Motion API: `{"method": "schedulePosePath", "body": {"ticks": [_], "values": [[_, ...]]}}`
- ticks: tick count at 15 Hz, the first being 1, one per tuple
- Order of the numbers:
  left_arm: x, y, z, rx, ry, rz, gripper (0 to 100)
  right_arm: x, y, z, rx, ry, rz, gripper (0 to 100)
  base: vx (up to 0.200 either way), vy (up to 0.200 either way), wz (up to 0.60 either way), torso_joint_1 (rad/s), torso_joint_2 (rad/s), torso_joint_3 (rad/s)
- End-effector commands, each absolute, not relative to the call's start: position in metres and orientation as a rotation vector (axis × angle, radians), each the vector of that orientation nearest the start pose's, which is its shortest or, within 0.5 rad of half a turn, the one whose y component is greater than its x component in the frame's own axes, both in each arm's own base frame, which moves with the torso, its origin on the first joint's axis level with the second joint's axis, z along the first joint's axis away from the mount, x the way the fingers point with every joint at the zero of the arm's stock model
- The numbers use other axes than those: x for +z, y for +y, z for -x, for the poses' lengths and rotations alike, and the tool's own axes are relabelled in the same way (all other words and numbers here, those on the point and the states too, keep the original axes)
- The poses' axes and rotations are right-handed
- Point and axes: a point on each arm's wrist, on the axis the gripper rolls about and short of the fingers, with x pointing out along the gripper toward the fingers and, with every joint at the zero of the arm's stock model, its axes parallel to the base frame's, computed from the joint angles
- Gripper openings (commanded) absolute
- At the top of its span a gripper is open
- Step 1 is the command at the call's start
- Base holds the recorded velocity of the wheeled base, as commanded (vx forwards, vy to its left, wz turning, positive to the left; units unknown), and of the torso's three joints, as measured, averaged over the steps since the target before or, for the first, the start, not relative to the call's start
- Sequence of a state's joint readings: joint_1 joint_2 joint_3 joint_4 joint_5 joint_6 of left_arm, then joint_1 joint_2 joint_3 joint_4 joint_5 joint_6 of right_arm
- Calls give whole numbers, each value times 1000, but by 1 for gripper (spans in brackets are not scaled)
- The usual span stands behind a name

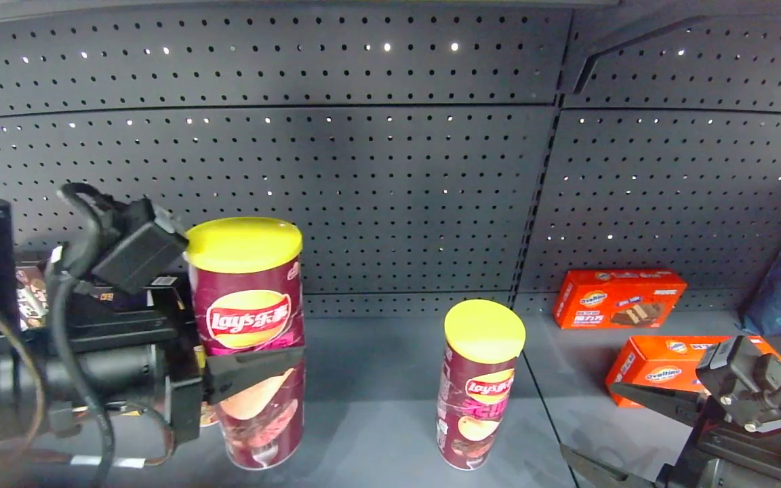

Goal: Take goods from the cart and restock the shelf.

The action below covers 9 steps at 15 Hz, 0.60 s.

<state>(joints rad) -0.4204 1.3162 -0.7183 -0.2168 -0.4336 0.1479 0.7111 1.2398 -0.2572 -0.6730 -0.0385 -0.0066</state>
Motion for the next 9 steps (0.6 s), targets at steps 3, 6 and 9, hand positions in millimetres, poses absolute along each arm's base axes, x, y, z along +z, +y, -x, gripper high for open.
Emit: {"method": "schedulePosePath", "body": {"ticks": [3,6,9], "values": [[184,-128,-260,-930,325,-158,0,147,105,-123,666,301,124,100,0,0,0,0,0,0],[173,-150,-302,-967,257,-151,0,147,104,-125,665,304,121,100,0,0,0,0,0,0],[164,-165,-333,-987,221,-148,0,148,104,-128,670,304,116,100,0,0,0,0,0,0]]}}
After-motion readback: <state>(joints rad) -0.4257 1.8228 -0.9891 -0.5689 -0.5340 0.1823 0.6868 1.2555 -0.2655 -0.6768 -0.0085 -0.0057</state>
